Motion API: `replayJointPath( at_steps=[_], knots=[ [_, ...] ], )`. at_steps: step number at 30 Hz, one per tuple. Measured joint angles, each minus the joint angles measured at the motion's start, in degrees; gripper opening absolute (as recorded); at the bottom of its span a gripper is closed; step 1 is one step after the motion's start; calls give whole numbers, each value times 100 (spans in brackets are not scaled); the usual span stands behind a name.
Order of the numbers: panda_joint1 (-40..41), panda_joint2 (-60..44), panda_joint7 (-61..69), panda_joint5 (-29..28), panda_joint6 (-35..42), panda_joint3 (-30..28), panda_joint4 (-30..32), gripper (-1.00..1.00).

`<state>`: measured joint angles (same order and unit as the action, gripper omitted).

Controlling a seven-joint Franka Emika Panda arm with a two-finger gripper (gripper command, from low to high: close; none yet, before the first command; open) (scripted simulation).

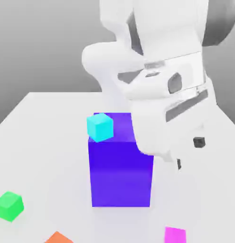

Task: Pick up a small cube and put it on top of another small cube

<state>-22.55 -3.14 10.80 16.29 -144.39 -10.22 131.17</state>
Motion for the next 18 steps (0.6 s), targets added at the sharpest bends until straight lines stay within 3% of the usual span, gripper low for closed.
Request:
replayJointPath(
  at_steps=[4, 9, 13, 14, 18],
  knots=[
    [-32, -741, 647, -170, -286, 97, 15, 0],
    [-166, -1582, 1187, -764, -675, 106, 48, 0],
    [-81, -2395, 1408, -738, -1261, 254, -93, 0],
    [-33, -2586, 1444, -696, -1406, 313, -133, -100],
    [-33, -2585, 1444, -696, -1397, 313, -134, -100]
  ],
)
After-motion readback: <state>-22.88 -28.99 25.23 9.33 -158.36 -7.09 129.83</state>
